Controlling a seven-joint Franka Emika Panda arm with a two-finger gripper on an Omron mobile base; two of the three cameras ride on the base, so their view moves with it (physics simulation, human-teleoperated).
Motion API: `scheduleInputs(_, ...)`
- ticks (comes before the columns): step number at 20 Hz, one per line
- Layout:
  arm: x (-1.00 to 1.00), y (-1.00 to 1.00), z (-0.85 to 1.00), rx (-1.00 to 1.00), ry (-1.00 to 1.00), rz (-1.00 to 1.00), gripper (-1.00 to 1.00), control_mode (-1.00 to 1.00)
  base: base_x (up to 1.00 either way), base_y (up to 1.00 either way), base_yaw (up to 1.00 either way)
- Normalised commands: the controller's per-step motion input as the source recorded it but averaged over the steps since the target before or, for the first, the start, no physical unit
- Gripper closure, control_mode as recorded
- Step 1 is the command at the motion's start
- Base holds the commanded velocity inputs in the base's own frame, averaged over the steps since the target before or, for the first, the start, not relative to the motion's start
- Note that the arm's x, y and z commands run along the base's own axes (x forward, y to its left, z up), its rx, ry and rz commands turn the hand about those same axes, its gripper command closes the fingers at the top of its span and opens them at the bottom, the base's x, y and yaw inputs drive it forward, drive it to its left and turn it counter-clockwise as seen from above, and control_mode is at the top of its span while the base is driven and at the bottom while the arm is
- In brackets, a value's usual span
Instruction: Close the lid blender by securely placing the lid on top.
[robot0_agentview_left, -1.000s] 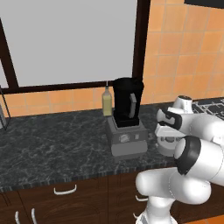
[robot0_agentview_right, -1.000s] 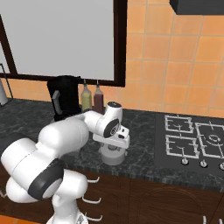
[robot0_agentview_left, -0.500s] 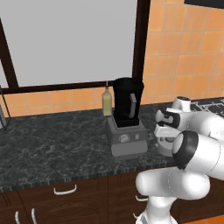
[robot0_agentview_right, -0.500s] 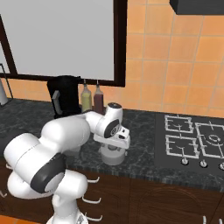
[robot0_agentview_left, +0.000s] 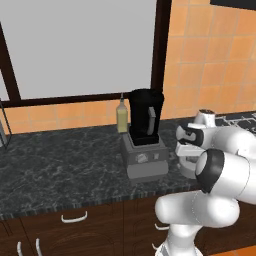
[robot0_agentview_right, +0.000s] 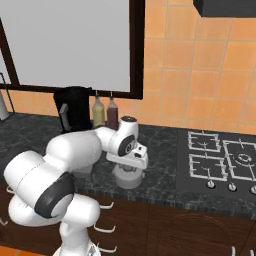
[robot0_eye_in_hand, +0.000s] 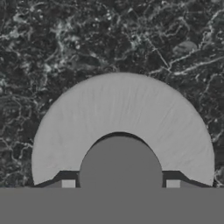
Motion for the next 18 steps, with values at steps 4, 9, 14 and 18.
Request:
scheduleInputs(4, -0.13, 0.00, 0.77, 0.00, 0.00, 0.00, 1.00, -1.00, 0.00, 0.00, 0.00)
scheduleInputs(9, -0.56, 0.00, 1.00, 0.00, -0.08, 0.04, 1.00, -1.00, 0.00, 0.00, 0.00)
scheduleInputs(14, -0.74, 0.01, 1.00, 0.00, -0.16, 0.02, 1.00, -1.00, 0.00, 0.00, 0.00)
scheduleInputs(18, -0.41, 0.15, 1.00, 0.00, -0.16, 0.00, 1.00, -1.00, 0.00, 0.00, 0.00)
